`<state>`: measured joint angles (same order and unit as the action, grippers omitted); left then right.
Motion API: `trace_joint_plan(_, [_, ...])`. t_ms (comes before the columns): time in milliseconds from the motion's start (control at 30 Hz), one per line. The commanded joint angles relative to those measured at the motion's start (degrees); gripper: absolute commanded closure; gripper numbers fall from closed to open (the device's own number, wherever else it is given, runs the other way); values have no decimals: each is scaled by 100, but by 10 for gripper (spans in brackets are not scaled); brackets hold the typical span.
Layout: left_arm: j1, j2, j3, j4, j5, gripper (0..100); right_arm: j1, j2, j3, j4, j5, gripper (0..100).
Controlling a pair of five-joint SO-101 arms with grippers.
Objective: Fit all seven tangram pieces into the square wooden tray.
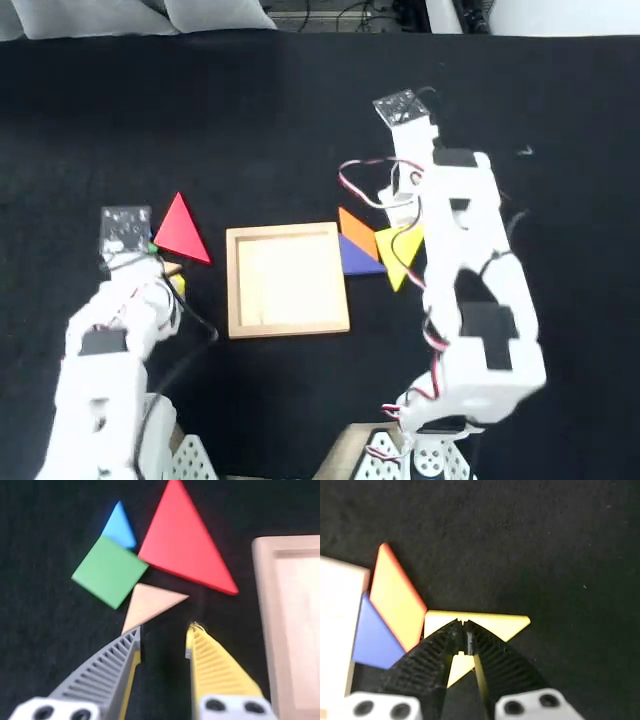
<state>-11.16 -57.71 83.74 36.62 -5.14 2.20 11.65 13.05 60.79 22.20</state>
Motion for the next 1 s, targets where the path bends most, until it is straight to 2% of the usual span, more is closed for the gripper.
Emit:
trace_joint_plan(0, [-233,1890,-1200,-176,185,845,176,374,-620,62,-18,986])
trace_joint_plan(100, [-312,2215,-1411,-132,193,845,484,611,-778,18,18,986])
trace_joint_plan(233, [-259,2215,-1420,-123,193,845,932,927,-945,26,501,986])
trace_joint_plan(400, [-251,2215,-1420,-132,193,845,967,1226,-840,123,1231,987])
trace_joint_plan(700, [-242,2215,-1420,-141,193,845,1178,1138,-822,1240,2338,988])
trace_joint_plan(833, [-57,2215,-1411,-141,167,845,1301,338,-831,1037,2259,988])
trace_joint_plan(967, [-66,2215,-1420,-141,176,845,1073,-198,-760,352,1292,987])
